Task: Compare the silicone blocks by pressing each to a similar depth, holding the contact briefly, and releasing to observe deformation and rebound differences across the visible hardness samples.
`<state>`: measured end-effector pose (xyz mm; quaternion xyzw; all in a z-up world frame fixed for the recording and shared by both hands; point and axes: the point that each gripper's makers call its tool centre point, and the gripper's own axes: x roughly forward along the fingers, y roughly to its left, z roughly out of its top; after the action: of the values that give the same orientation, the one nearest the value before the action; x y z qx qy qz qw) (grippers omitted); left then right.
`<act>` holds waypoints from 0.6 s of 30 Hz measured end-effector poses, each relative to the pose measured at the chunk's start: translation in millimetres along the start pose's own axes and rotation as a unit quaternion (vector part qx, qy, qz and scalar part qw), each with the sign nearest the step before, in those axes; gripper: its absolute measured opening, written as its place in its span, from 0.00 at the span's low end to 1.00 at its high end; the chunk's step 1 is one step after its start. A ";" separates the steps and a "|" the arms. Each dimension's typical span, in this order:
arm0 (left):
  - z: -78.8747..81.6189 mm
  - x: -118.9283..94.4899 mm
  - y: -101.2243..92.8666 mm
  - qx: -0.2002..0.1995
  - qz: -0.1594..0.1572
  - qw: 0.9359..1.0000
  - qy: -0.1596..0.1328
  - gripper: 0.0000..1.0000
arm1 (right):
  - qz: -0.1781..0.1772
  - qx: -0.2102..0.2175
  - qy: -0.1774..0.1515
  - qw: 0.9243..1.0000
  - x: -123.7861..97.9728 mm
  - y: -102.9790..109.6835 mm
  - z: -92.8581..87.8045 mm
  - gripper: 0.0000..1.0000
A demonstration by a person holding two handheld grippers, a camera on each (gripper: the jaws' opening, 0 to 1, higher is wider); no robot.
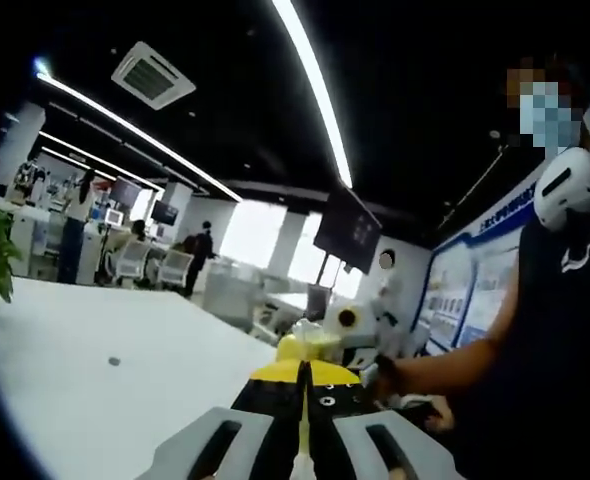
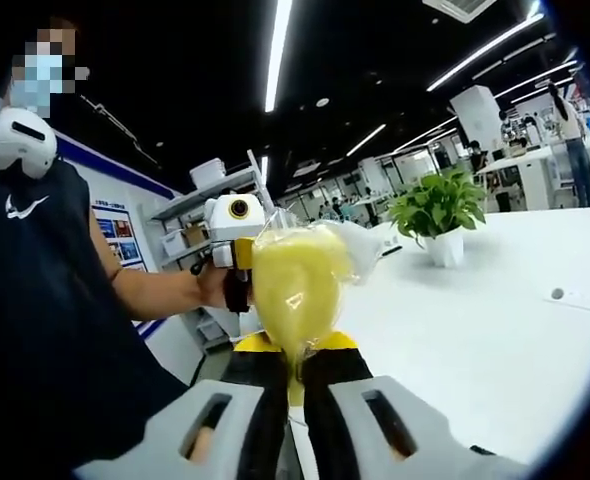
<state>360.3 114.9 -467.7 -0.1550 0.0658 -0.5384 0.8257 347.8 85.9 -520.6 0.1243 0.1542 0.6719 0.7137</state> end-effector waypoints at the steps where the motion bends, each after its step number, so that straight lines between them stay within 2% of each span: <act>1: 0.2 -0.4 -0.6 -0.008 -0.002 1.000 0.000 0.00 | 0.000 0.001 -0.001 1.000 0.2 0.0 0.1 0.00; 3: -0.6 -1.8 -0.2 -0.019 -0.001 1.000 0.003 0.00 | 0.000 0.007 0.002 1.000 0.5 0.3 -0.6 0.00; 6: -1.6 -2.5 -2.4 -0.006 -0.002 1.000 0.008 0.00 | -0.001 0.006 0.004 1.000 1.0 0.7 -1.8 0.00; 12: -1.0 -3.4 -3.5 -0.010 0.000 1.000 0.007 0.00 | 0.000 -0.001 0.003 1.000 1.7 0.8 -0.5 0.00; 14: -1.0 -3.5 -3.3 -0.009 0.004 1.000 0.008 0.00 | 0.013 0.053 0.019 0.998 1.5 6.1 -2.9 0.00; 16: 1.7 -3.7 -6.1 -0.016 -0.002 1.000 0.001 0.00 | 0.007 0.007 0.000 1.000 1.0 2.4 2.4 0.00; 18: 2.1 -3.6 -5.9 -0.014 0.002 1.000 0.004 0.00 | 0.009 0.040 0.003 0.999 1.1 3.6 1.5 0.00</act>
<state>354.2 116.3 -464.1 -0.1646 0.0772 -0.5362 0.8243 345.1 87.2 -517.9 0.1520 0.1821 0.6717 0.7018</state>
